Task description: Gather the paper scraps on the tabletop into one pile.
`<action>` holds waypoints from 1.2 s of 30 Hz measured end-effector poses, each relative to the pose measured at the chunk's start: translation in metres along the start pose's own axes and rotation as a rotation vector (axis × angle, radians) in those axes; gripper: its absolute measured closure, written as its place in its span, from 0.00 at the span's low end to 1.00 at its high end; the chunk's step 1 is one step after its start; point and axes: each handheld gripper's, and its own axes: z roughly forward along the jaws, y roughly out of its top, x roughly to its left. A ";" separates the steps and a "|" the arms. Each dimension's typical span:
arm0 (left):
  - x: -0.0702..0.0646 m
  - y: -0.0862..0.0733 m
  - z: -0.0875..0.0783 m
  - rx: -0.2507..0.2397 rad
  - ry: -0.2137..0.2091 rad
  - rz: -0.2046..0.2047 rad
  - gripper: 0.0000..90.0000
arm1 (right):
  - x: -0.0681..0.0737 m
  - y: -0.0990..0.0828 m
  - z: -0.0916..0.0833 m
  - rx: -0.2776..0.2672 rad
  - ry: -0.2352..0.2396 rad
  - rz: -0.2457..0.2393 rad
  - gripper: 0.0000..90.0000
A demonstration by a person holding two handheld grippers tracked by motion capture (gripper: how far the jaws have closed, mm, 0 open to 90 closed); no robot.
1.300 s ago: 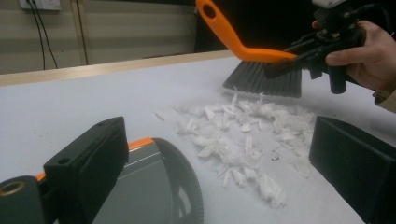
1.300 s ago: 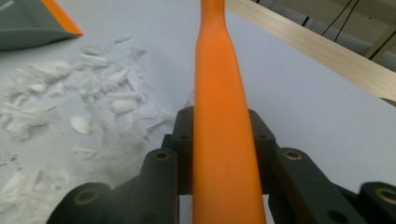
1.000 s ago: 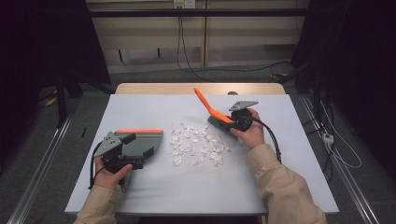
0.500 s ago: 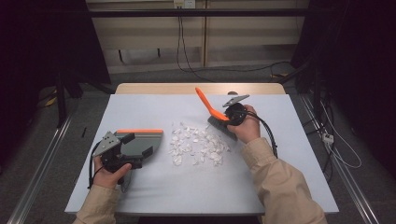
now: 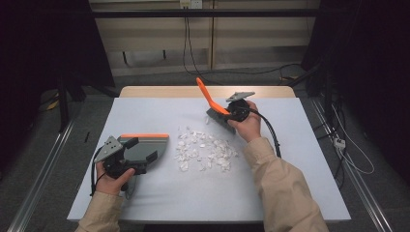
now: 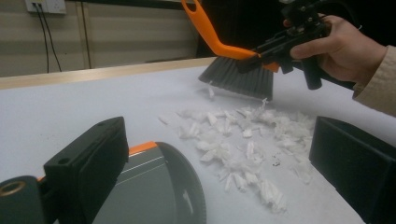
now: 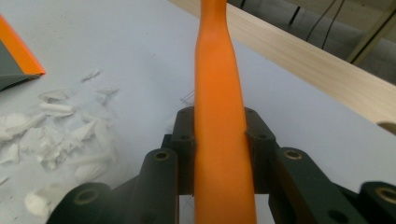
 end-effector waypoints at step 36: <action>0.004 -0.002 -0.005 0.008 0.028 0.006 0.05 | 0.038 0.022 0.012 -0.009 0.225 -0.272 0.80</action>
